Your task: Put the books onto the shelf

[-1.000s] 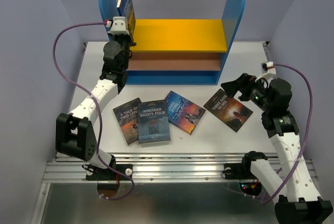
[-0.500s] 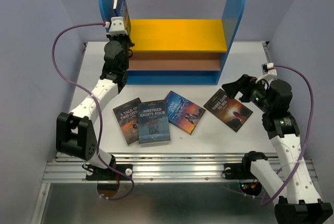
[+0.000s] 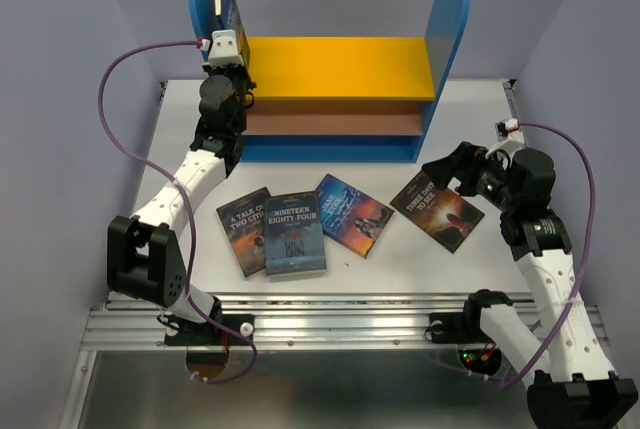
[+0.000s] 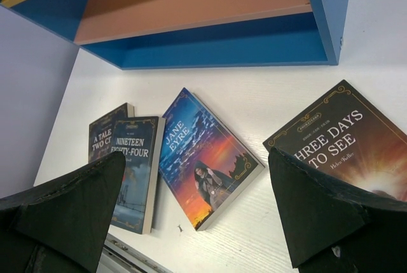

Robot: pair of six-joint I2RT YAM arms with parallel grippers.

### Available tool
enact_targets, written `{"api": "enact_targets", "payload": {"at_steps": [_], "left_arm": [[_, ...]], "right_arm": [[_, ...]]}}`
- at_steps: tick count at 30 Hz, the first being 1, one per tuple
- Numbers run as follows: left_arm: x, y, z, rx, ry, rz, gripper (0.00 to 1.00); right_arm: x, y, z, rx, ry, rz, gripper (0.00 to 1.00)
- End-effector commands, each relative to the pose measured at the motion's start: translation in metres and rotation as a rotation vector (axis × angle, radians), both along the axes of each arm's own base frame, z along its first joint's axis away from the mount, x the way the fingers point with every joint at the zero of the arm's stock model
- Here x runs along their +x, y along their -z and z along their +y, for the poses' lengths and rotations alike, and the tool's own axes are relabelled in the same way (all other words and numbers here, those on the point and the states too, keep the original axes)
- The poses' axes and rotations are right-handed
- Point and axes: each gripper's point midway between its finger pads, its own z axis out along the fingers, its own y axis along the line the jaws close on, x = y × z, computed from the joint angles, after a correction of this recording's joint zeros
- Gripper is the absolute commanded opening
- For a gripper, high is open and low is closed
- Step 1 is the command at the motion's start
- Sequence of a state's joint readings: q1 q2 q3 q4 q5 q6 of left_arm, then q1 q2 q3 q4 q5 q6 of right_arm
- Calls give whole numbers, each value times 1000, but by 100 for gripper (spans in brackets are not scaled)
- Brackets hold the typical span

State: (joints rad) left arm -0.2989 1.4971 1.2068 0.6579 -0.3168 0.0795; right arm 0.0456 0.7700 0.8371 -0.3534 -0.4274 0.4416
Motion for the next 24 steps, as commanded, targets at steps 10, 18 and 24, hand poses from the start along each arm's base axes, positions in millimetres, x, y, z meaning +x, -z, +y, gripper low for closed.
{"api": "enact_targets", "payload": {"at_steps": [10, 18, 24], "left_arm": [[-10, -28, 17, -53, -57, -49, 40], [-20, -30, 25, -78, -91, -45, 40], [-28, -35, 28, -85, -95, -32, 47]], "right_arm": [[-2, -25, 3, 9, -17, -60, 100], [-3, -24, 2, 11, -15, -57, 100], [-3, -23, 2, 12, -14, -55, 100]]}}
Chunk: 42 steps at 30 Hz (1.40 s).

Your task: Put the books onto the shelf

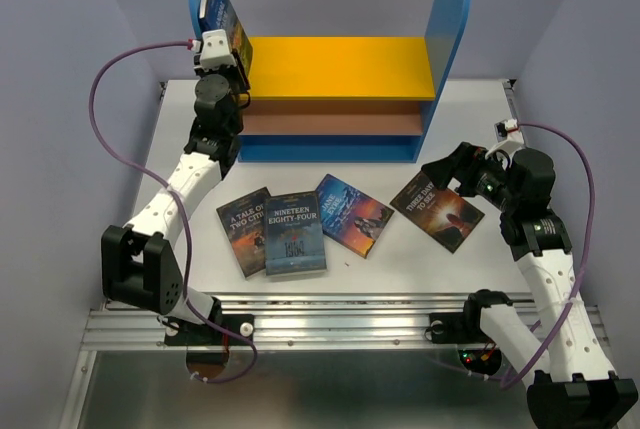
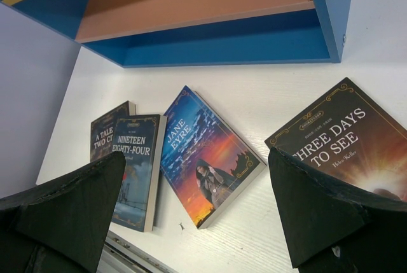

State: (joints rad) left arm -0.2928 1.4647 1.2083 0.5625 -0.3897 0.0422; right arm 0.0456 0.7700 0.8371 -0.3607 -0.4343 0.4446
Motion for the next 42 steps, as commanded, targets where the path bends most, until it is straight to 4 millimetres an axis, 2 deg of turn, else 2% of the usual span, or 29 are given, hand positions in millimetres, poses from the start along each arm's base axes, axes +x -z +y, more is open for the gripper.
{"api": "enact_targets", "payload": {"at_steps": [1, 5, 7, 8, 9, 10, 12, 17, 20, 21, 22, 23, 24, 25, 26, 28, 30, 31, 33, 34, 36, 37, 38, 39, 42], "left_arm": [[-20, -42, 12, -53, -31, -87, 50], [-24, -40, 7, -79, 0, -54, 68], [-28, -38, -2, -91, 46, -40, 71], [-36, -43, -4, -98, 69, -46, 75], [-40, -38, -10, -112, 105, -38, 78], [-52, -49, -10, -136, 117, -67, 83], [-63, -48, -14, -153, 139, -68, 97], [-86, -64, -20, -178, 182, -57, 99], [-98, -72, -41, -116, 280, -57, 99], [-106, -81, -64, -85, 390, -70, 99], [-109, -83, -75, -71, 436, -61, 99], [-114, -97, -85, -65, 479, -84, 99], [-117, -95, -110, -45, 560, -72, 99], [-121, -106, -121, -27, 589, -85, 99], [-121, -106, -131, -26, 610, -75, 99], [-120, -103, -154, 1, 676, -49, 99], [-107, -96, -169, -12, 708, 1, 99], [-95, -82, -178, -18, 712, 42, 99], [-83, -80, -179, -43, 677, 63, 99], [-70, -67, -182, -34, 652, 97, 99], [-54, -65, -174, -42, 563, 113, 99], [-47, -60, -172, -35, 538, 129, 99], [-36, -44, -173, -6, 506, 171, 99], [-30, -49, -169, -6, 479, 169, 99], [-10, -33, -159, 11, 421, 229, 99]], "right_arm": [[-1, -25, 2, 9, -10, -63, 100], [-2, -26, 2, 9, -10, -66, 100], [-2, -26, 1, 7, -9, -69, 100], [-2, -27, 1, 7, -7, -72, 100], [-2, -26, 1, 5, -6, -71, 100], [-2, -26, 1, 5, -5, -71, 100], [-2, -27, 0, 4, -5, -73, 100], [-2, -28, 1, 1, -9, -77, 100], [-3, -29, 0, -2, -5, -84, 100], [-3, -29, -1, -4, -1, -87, 100], [-3, -29, -1, -4, 1, -87, 100], [-3, -29, -1, -5, 2, -87, 100], [-2, -29, -2, -6, 5, -86, 100], [-2, -30, -2, -6, 5, -87, 100], [-2, -29, -2, -5, 7, -85, 100], [-2, -29, -2, -5, 9, -87, 100], [-3, -30, -3, -8, 14, -94, 100], [-3, -30, -4, -9, 19, -94, 100], [-4, -31, -5, -10, 25, -100, 100], [-3, -31, -5, -11, 28, -98, 100], [-4, -32, -6, -13, 32, -101, 100], [-3, -31, -6, -15, 31, -98, 100], [-4, -32, -6, -15, 33, -101, 100], [-3, -32, -7, -16, 34, -102, 100], [-4, -31, -7, -20, 35, -102, 100]]}}
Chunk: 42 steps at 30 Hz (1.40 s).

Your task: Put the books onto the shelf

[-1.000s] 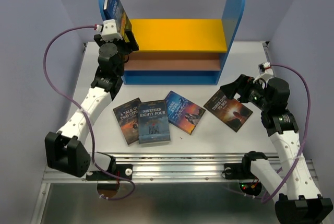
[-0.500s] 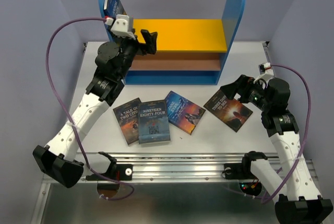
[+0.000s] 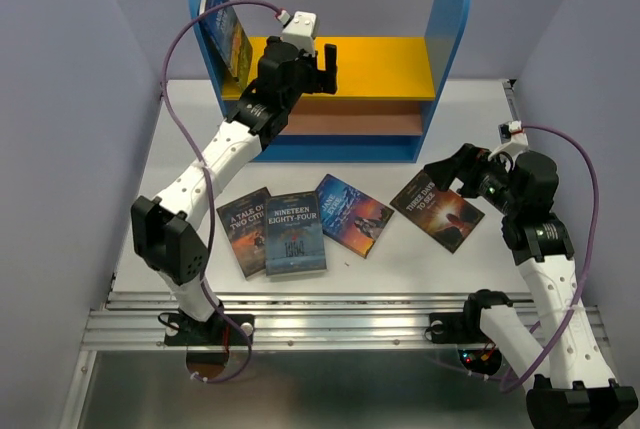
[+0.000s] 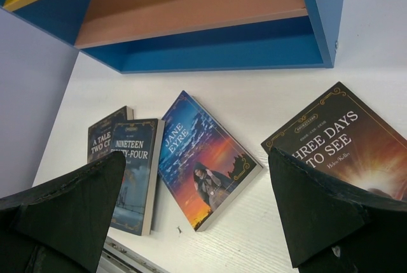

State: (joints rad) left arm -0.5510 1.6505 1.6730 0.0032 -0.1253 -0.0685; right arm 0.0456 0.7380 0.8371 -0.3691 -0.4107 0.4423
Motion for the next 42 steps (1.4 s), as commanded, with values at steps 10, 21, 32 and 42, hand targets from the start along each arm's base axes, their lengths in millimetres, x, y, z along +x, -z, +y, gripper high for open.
{"api": "enact_targets", "payload": {"at_steps": [10, 21, 32, 42], "left_arm": [[40, -3, 73, 78, -171, 5, 99], [41, 4, 91, 136, -186, -7, 99], [52, 7, 129, 182, -317, 0, 99], [56, 10, 136, 167, -327, 7, 99]], "right_arm": [[-1, -27, -6, -25, 25, -81, 100], [1, -27, -5, -19, 20, -71, 100], [0, -30, -8, -35, 37, -82, 100], [1, -30, -9, -37, 40, -81, 100]]}}
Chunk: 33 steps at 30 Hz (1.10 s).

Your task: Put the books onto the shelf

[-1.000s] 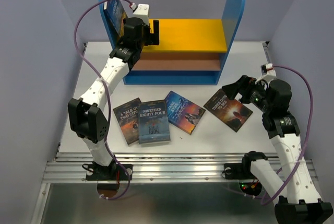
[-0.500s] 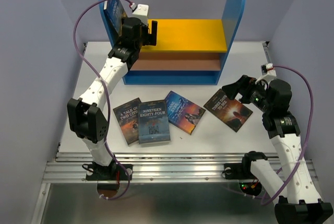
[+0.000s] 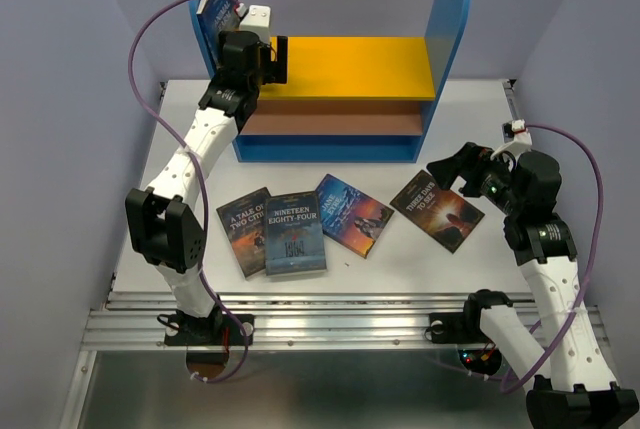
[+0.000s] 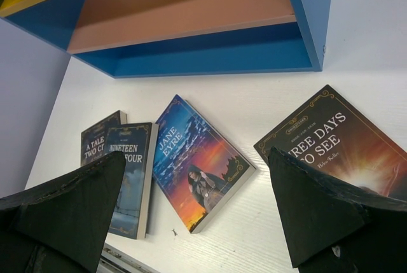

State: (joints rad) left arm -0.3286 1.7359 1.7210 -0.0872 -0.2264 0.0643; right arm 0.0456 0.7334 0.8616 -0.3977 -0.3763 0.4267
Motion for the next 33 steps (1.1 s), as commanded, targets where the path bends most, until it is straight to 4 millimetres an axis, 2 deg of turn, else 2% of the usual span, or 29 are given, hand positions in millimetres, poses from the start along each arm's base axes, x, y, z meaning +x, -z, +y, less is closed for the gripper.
{"api": "enact_targets", "payload": {"at_steps": [1, 5, 8, 9, 13, 16, 20, 23, 24, 26, 28, 29, 30, 31, 33], "left_arm": [[-6, -32, 6, -24, -4, -78, 99], [-7, -37, -3, -71, 36, -92, 99], [-8, -38, -18, -111, 106, -98, 99], [-8, -45, -26, -127, 146, -121, 99], [-9, -50, -34, -165, 166, -136, 99], [-4, -57, -33, -177, 142, -162, 99], [5, -54, -31, -184, 109, -164, 99], [17, -46, -29, -169, 64, -162, 99], [19, -50, -29, -167, 59, -173, 99], [28, -43, -27, -153, 37, -169, 99], [33, -44, -25, -146, 18, -175, 99], [37, -36, -26, -136, 13, -157, 99], [39, -39, -26, -137, 12, -162, 99], [43, -32, -26, -128, 8, -146, 99], [46, -31, -27, -127, 1, -148, 99]], "right_arm": [[1, -25, -3, -15, 10, -72, 100], [2, -23, -3, -17, 9, -68, 100], [3, -22, -3, -22, 11, -67, 100], [3, -22, -4, -21, 13, -67, 100], [3, -22, -5, -25, 17, -69, 100], [4, -23, -5, -25, 20, -68, 100], [5, -22, -5, -26, 23, -63, 100], [6, -22, -6, -29, 25, -64, 100], [6, -23, -6, -28, 25, -65, 100], [8, -23, -6, -27, 26, -62, 100], [8, -22, -6, -24, 28, -55, 100], [8, -22, -6, -22, 27, -55, 100], [8, -21, -6, -20, 29, -54, 100], [8, -22, -6, -20, 32, -55, 100], [8, -22, -7, -22, 35, -56, 100]]}}
